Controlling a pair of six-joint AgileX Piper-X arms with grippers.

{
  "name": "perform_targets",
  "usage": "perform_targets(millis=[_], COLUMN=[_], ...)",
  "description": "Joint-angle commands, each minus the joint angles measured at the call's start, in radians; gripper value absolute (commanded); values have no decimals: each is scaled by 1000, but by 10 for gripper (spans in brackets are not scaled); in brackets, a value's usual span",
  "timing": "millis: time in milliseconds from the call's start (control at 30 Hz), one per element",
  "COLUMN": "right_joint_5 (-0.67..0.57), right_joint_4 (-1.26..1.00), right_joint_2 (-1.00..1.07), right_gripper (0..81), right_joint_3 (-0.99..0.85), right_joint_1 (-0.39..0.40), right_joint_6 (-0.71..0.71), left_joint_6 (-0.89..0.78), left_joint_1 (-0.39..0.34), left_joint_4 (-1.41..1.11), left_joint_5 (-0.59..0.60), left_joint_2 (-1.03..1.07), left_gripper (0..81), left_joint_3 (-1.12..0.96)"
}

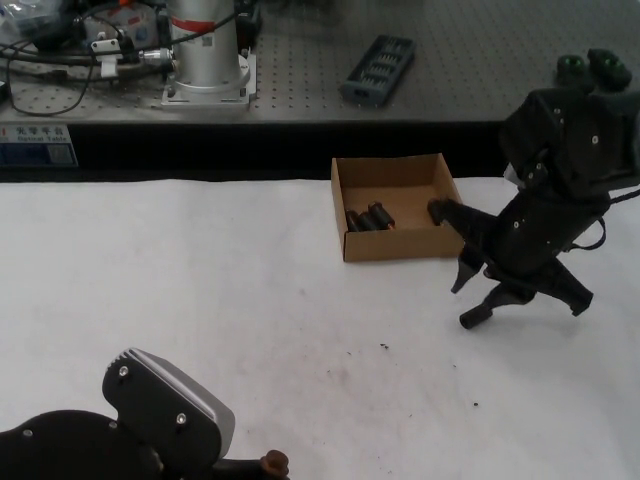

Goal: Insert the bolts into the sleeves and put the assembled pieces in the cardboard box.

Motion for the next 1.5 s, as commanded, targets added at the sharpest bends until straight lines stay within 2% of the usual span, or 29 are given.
perform_targets(millis=[0, 433, 633, 1467], right_joint_5=[-15, -15, 23, 0], right_joint_4=[-21, 23, 19, -47], right_joint_2=[-19, -19, -11, 92], right_gripper=[286, 286, 286, 286], right_joint_3=[-6, -6, -6, -6], right_joint_1=[-10, -25, -25, -25], right_joint_6=[14, 14, 14, 14], left_joint_6=[8, 8, 8, 8], left_joint_1=[-5, -5, -5, -5], left_joint_4=[-8, -8, -8, -4], left_joint_5=[-15, -15, -15, -15], left_joint_2=[-8, -8, -8, -8], left_gripper=[6, 6, 6, 6], left_joint_3=[-3, -3, -3, -3])
